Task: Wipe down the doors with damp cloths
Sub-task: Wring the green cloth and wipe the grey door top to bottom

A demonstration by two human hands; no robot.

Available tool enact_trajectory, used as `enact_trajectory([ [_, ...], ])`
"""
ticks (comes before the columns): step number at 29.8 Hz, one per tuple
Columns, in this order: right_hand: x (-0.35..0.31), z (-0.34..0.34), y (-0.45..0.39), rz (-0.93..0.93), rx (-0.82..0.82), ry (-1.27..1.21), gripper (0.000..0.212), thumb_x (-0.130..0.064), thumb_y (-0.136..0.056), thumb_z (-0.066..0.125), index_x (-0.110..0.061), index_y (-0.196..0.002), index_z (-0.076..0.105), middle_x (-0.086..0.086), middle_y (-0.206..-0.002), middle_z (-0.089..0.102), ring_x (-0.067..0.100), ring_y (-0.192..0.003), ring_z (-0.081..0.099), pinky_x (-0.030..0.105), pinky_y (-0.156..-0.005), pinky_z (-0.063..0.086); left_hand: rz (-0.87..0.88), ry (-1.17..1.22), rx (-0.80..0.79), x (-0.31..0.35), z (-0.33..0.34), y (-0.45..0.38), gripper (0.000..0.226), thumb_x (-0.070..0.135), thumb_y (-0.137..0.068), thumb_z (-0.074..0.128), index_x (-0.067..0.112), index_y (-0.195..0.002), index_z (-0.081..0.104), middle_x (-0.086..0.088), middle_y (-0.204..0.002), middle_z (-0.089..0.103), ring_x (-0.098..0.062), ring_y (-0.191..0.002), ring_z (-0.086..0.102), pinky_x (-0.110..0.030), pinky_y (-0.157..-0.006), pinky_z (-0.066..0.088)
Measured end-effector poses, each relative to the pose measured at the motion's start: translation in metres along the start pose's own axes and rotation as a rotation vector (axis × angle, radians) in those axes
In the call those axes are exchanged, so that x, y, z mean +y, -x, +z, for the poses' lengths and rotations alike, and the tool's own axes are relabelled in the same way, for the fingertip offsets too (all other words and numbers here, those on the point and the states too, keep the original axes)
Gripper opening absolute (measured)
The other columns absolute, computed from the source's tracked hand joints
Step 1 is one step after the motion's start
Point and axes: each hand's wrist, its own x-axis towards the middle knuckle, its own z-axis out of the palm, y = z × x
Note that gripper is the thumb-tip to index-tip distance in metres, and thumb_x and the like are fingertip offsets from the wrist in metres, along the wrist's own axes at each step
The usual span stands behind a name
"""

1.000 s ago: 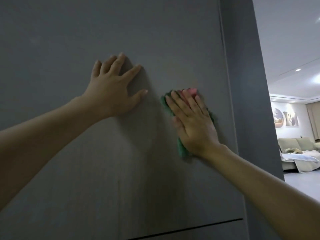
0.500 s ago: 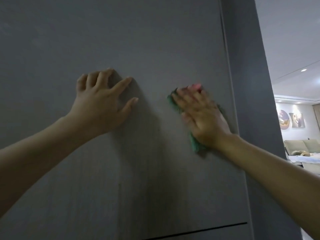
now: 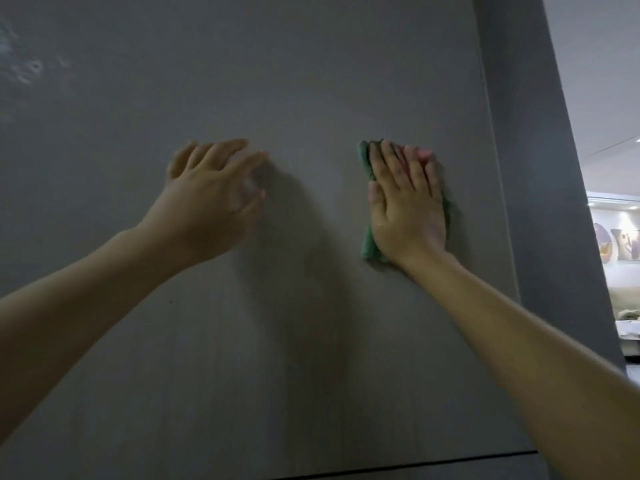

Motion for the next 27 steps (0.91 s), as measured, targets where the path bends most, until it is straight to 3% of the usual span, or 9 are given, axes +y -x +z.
enact_trajectory([
  [2,-0.031,0.008,0.02,-0.039,0.027,-0.022,0.053,-0.034,-0.1,0.021,-0.021,-0.15,0.018,-0.001,-0.157,0.02,0.025,-0.145,0.015,0.042,-0.119,0.002,-0.08,-0.069,0.045,-0.013,-0.001,0.009,0.063,0.048,-0.084,0.033,0.02,-0.138,0.047,-0.015,-0.149,0.034,-0.037,-0.136,0.027,-0.046,-0.117,0.007],
  [5,-0.042,0.01,0.056,-0.499,-0.052,-0.093,0.052,-0.033,-0.096,0.028,-0.021,-0.146,0.029,-0.002,-0.152,0.032,0.026,-0.143,0.024,0.049,-0.117,0.013,-0.205,-0.136,0.054,-0.031,-0.003,0.018,0.067,0.05,-0.082,0.032,0.017,-0.14,0.042,-0.021,-0.15,0.027,-0.038,-0.139,0.017,-0.047,-0.115,-0.002],
  [7,-0.025,0.005,0.04,-0.665,-0.095,-0.041,0.05,-0.033,-0.096,0.028,-0.022,-0.145,0.025,-0.002,-0.152,0.03,0.025,-0.143,0.023,0.048,-0.117,0.013,-0.225,-0.16,0.038,-0.042,-0.005,0.022,0.07,0.052,-0.081,0.031,0.02,-0.143,0.038,-0.019,-0.148,0.028,-0.037,-0.138,0.017,-0.051,-0.115,-0.003],
  [8,-0.02,0.004,0.025,-0.637,-0.084,-0.016,0.05,-0.033,-0.097,0.027,-0.022,-0.145,0.022,-0.001,-0.152,0.03,0.024,-0.143,0.023,0.046,-0.118,0.011,-0.218,-0.162,0.028,-0.046,-0.005,0.024,0.071,0.053,-0.081,0.03,0.022,-0.144,0.036,-0.018,-0.148,0.029,-0.037,-0.138,0.018,-0.052,-0.115,-0.002],
  [13,-0.056,0.008,-0.028,-0.003,0.033,-0.02,0.052,-0.034,-0.102,0.019,-0.022,-0.151,0.01,-0.003,-0.159,0.011,0.02,-0.147,0.006,0.038,-0.118,-0.003,-0.203,-0.159,0.028,-0.053,-0.005,0.026,0.069,0.059,-0.083,0.026,0.03,-0.145,0.036,-0.013,-0.149,0.031,-0.032,-0.138,0.02,-0.05,-0.116,-0.001],
  [19,-0.062,0.004,0.021,-0.71,-0.097,-0.048,0.05,-0.034,-0.097,0.027,-0.021,-0.145,0.025,-0.004,-0.152,0.027,0.023,-0.143,0.019,0.045,-0.118,0.011,-0.176,-0.179,0.017,-0.058,-0.008,0.027,0.071,0.062,-0.082,0.022,0.033,-0.146,0.033,-0.01,-0.15,0.031,-0.03,-0.138,0.021,-0.05,-0.116,-0.002],
  [21,-0.057,0.003,-0.003,-0.643,-0.069,-0.036,0.05,-0.03,-0.097,0.031,-0.018,-0.145,0.028,0.001,-0.151,0.031,0.023,-0.142,0.022,0.044,-0.118,0.013,-0.173,-0.178,-0.003,-0.06,-0.009,0.028,0.07,0.06,-0.082,0.023,0.034,-0.147,0.03,-0.008,-0.152,0.028,-0.03,-0.139,0.02,-0.048,-0.116,-0.003],
  [25,-0.095,0.011,-0.039,-0.094,0.027,-0.045,0.051,-0.033,-0.102,0.024,-0.022,-0.151,0.014,-0.002,-0.158,0.015,0.022,-0.146,0.009,0.04,-0.118,0.0,-0.149,-0.128,-0.053,-0.066,-0.013,0.029,0.07,0.058,-0.083,0.022,0.034,-0.149,0.024,-0.004,-0.157,0.019,-0.024,-0.143,0.013,-0.045,-0.117,-0.009],
  [27,-0.119,0.015,-0.015,-0.158,0.031,-0.057,0.052,-0.034,-0.101,0.024,-0.022,-0.151,0.016,-0.002,-0.158,0.016,0.024,-0.146,0.01,0.041,-0.118,0.0,-0.125,-0.047,-0.077,-0.072,-0.017,0.033,0.07,0.054,-0.084,0.023,0.031,-0.15,0.021,0.0,-0.159,0.014,-0.017,-0.146,0.008,-0.042,-0.116,-0.013],
])
